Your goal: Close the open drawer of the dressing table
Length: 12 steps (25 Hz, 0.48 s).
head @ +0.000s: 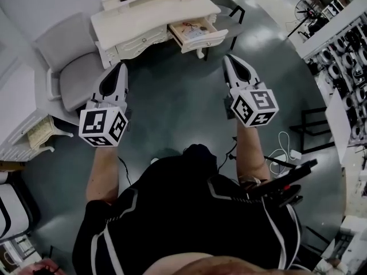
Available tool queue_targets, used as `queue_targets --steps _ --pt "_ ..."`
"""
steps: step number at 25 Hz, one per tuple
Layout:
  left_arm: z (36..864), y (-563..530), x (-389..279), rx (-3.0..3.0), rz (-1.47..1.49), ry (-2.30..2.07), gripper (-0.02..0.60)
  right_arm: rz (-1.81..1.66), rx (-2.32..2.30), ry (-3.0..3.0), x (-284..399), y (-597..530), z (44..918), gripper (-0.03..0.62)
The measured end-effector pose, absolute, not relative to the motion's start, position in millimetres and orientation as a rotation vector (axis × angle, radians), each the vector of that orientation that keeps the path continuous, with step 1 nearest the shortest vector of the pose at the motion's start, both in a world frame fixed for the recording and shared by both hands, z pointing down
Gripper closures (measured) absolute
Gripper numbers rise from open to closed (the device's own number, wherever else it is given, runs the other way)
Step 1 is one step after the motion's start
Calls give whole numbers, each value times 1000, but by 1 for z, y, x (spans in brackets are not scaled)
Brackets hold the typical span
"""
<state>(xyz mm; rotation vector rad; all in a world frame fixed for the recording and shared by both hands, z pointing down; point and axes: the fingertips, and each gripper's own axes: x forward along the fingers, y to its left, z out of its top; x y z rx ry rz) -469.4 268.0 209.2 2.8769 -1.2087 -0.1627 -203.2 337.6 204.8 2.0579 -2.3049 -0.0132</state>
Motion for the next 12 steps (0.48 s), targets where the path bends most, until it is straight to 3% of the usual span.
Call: queue_targets --steps 12 --pt "219 228 -413 2904 -158 -1069 581 14 2097 -2301 -155 296 214 589"
